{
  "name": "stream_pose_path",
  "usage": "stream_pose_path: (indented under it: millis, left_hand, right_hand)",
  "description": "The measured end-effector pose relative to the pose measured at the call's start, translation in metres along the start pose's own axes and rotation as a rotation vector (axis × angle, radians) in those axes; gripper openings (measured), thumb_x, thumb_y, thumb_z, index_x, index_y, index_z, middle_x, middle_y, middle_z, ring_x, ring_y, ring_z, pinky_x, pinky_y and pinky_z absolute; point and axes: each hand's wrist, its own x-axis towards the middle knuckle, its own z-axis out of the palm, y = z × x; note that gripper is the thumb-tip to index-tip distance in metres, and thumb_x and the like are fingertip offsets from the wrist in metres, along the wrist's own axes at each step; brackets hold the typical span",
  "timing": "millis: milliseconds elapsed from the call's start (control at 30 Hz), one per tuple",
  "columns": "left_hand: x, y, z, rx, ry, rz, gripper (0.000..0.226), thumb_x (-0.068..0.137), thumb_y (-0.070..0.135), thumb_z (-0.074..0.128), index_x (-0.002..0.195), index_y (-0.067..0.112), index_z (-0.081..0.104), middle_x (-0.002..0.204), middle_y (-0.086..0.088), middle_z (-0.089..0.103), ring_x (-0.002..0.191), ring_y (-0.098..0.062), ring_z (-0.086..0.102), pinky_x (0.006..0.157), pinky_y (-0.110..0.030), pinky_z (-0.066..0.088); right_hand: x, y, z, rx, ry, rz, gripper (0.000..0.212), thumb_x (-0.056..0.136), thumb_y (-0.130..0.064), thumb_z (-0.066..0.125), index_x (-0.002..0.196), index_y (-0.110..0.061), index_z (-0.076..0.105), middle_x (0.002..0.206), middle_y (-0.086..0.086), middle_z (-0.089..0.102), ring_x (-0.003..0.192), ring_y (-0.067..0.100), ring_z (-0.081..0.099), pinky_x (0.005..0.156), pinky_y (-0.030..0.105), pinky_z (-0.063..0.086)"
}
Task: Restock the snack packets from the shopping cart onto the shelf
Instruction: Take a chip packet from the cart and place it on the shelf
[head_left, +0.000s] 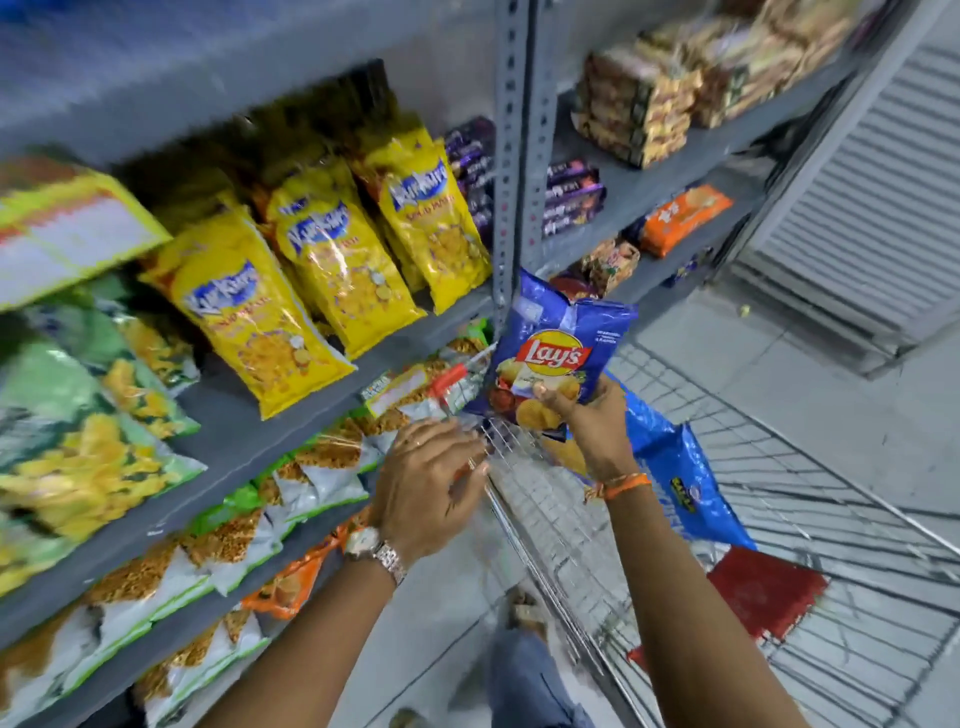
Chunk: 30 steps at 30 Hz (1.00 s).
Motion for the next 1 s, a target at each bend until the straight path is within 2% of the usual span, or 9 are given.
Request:
stream_pose_path:
  millis: [167, 367, 433, 500, 567, 700, 833, 933, 1000]
  left_hand:
    - [0.01, -0.02, -0.115, 0.159, 0.273, -0.072, 0.033, 0.095, 0.031, 0.056, 0.116, 0.014, 0.075, 0.124, -0.002, 0.072, 0.12, -0.024, 0.063, 0.116, -0.04, 0.036]
    - [-0.005, -0.028, -0.241, 0.391, 0.541, -0.104, 0.035, 0.095, 0.026, 0.057, 0.123, 0.01, 0.072, 0.131, -0.006, 0.068, 0.127, -0.025, 0.059, 0.119, -0.041, 0.033]
    - [-0.021, -0.032, -0.277, 0.47, 0.599, -0.129, 0.038, 0.096, 0.026, 0.055, 0.126, 0.008, 0.07, 0.136, -0.007, 0.065, 0.13, -0.026, 0.058, 0.119, -0.045, 0.035]
    - [-0.043, -0.04, -0.312, 0.541, 0.657, -0.18, 0.04, 0.096, 0.026, 0.054, 0.129, 0.008, 0.067, 0.14, -0.006, 0.062, 0.133, -0.024, 0.056, 0.119, -0.045, 0.034]
    - [-0.068, -0.05, -0.342, 0.597, 0.698, -0.254, 0.043, 0.097, 0.028, 0.052, 0.133, 0.008, 0.065, 0.141, -0.007, 0.061, 0.135, -0.025, 0.054, 0.12, -0.044, 0.032]
    - [-0.118, -0.075, -0.387, 0.7, 0.681, -0.43, 0.049, 0.1, 0.035, 0.045, 0.138, 0.007, 0.06, 0.144, -0.009, 0.058, 0.138, -0.029, 0.05, 0.123, -0.045, 0.028]
    - [-0.159, -0.097, -0.407, 0.793, 0.626, -0.521, 0.057, 0.101, 0.042, 0.041, 0.142, 0.005, 0.055, 0.147, -0.011, 0.056, 0.14, -0.03, 0.047, 0.123, -0.042, 0.024]
    - [-0.174, -0.107, -0.411, 0.864, 0.509, -0.502, 0.063, 0.101, 0.047, 0.04, 0.149, 0.007, 0.048, 0.152, -0.01, 0.051, 0.143, -0.027, 0.04, 0.123, -0.039, 0.019]
    - [-0.181, -0.113, -0.409, 0.896, 0.452, -0.487, 0.066, 0.101, 0.048, 0.041, 0.154, 0.007, 0.041, 0.156, -0.009, 0.046, 0.147, -0.025, 0.034, 0.124, -0.038, 0.017]
  right_hand:
    - [-0.021, -0.094, 0.079, 0.03, -0.187, -0.167, 0.029, 0.075, -0.002, 0.083, 0.103, -0.003, 0.074, 0.101, 0.017, 0.078, 0.089, 0.029, 0.076, 0.082, 0.05, 0.063]
    - [-0.063, -0.191, 0.176, 0.09, -0.472, -0.361, 0.053, 0.071, -0.021, 0.09, 0.111, 0.007, 0.07, 0.111, 0.022, 0.076, 0.099, 0.037, 0.074, 0.083, 0.053, 0.06]
    - [-0.082, -0.216, 0.204, 0.092, -0.533, -0.416, 0.037, 0.073, -0.012, 0.085, 0.105, 0.001, 0.073, 0.103, 0.017, 0.079, 0.096, 0.032, 0.076, 0.08, 0.046, 0.062]
    - [-0.105, -0.238, 0.232, 0.13, -0.62, -0.466, 0.017, 0.076, -0.004, 0.079, 0.092, -0.004, 0.074, 0.088, 0.007, 0.081, 0.077, 0.019, 0.076, 0.068, 0.033, 0.06]
    - [-0.125, -0.254, 0.26, 0.198, -0.74, -0.473, 0.011, 0.077, -0.002, 0.077, 0.086, -0.005, 0.073, 0.078, 0.0, 0.079, 0.068, 0.012, 0.073, 0.062, 0.024, 0.057]
    - [-0.16, -0.275, 0.334, 0.24, -0.878, -0.486, 0.028, 0.074, -0.014, 0.082, 0.101, -0.006, 0.077, 0.1, 0.015, 0.08, 0.089, 0.026, 0.074, 0.075, 0.04, 0.06]
    - [-0.188, -0.273, 0.42, 0.225, -0.955, -0.446, 0.02, 0.079, 0.0, 0.079, 0.097, -0.01, 0.077, 0.092, 0.002, 0.081, 0.083, 0.016, 0.076, 0.072, 0.03, 0.061]
    - [-0.207, -0.265, 0.471, 0.16, -0.987, -0.478, 0.017, 0.077, -0.006, 0.084, 0.092, -0.013, 0.079, 0.094, 0.001, 0.081, 0.087, 0.017, 0.077, 0.076, 0.034, 0.061]
    - [-0.219, -0.26, 0.496, 0.112, -0.997, -0.488, 0.015, 0.075, -0.008, 0.086, 0.086, -0.015, 0.078, 0.085, -0.005, 0.081, 0.08, 0.011, 0.077, 0.07, 0.029, 0.061]
